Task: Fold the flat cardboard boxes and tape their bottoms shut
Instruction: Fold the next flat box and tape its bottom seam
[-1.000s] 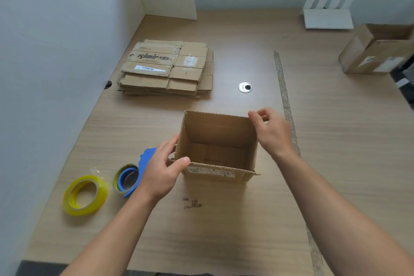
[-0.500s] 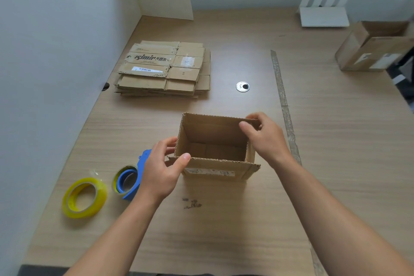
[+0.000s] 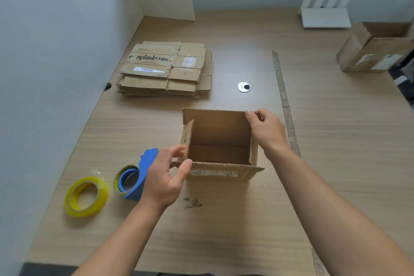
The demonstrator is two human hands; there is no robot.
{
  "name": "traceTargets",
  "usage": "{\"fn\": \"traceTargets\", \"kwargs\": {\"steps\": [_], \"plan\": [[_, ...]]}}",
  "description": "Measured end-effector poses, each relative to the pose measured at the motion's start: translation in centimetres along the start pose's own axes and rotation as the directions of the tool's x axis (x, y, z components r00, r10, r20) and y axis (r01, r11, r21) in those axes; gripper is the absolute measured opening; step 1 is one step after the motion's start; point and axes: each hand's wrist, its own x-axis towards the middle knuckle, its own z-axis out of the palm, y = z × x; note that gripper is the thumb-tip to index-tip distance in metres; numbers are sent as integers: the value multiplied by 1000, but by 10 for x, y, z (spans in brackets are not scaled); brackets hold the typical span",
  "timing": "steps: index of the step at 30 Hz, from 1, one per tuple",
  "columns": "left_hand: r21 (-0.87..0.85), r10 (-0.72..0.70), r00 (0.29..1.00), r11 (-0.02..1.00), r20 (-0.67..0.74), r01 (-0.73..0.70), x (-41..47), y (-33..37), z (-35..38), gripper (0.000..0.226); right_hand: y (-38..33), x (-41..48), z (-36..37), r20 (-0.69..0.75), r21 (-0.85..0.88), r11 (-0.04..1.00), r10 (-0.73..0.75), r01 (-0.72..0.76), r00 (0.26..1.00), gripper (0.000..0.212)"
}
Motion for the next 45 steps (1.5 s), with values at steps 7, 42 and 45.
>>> {"fn": "traceTargets", "kwargs": {"steps": [7, 42, 45], "plan": [[56, 20, 994, 998, 112, -26, 8, -1, -6, 47, 15, -11, -8, 47, 134, 990, -58, 52, 997, 8], [-18, -92, 994, 996, 67, 93, 3, -28, -11, 66, 56, -45, -33, 234, 389, 921, -66, -32, 970, 29], [-59, -220, 972, 972, 83, 226, -3, -42, -7, 68, 82, -56, -35, 215, 415, 904, 16, -106, 976, 24]]}}
